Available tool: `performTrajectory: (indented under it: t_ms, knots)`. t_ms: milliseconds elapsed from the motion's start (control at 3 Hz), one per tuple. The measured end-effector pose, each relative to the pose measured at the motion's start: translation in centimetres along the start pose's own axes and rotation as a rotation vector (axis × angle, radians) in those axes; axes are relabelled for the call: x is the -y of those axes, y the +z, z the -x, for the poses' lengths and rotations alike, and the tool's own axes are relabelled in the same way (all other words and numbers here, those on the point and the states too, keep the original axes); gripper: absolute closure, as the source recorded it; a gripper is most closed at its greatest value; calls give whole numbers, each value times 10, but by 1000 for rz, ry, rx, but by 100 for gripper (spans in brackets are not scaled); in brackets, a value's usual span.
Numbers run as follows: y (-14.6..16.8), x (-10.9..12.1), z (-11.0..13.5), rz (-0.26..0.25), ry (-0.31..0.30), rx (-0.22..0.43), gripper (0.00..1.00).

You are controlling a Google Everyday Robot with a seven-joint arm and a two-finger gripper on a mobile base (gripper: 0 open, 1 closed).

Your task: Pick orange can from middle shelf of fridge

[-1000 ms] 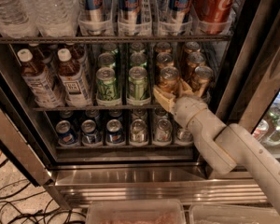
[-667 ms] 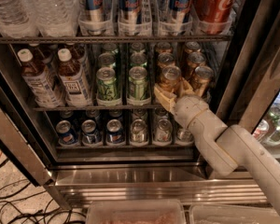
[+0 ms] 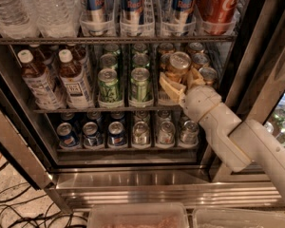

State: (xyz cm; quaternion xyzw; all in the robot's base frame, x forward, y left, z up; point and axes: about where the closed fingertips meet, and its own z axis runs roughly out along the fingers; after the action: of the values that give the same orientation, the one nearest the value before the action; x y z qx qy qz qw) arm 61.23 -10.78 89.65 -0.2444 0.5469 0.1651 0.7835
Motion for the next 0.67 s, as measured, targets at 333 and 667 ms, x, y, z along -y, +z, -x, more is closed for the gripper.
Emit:
performTrajectory:
  t_ms: [333, 667]
  knots:
    - [8, -14, 25, 101, 9, 19, 100]
    - [-5, -37, 29, 242, 12, -35, 100]
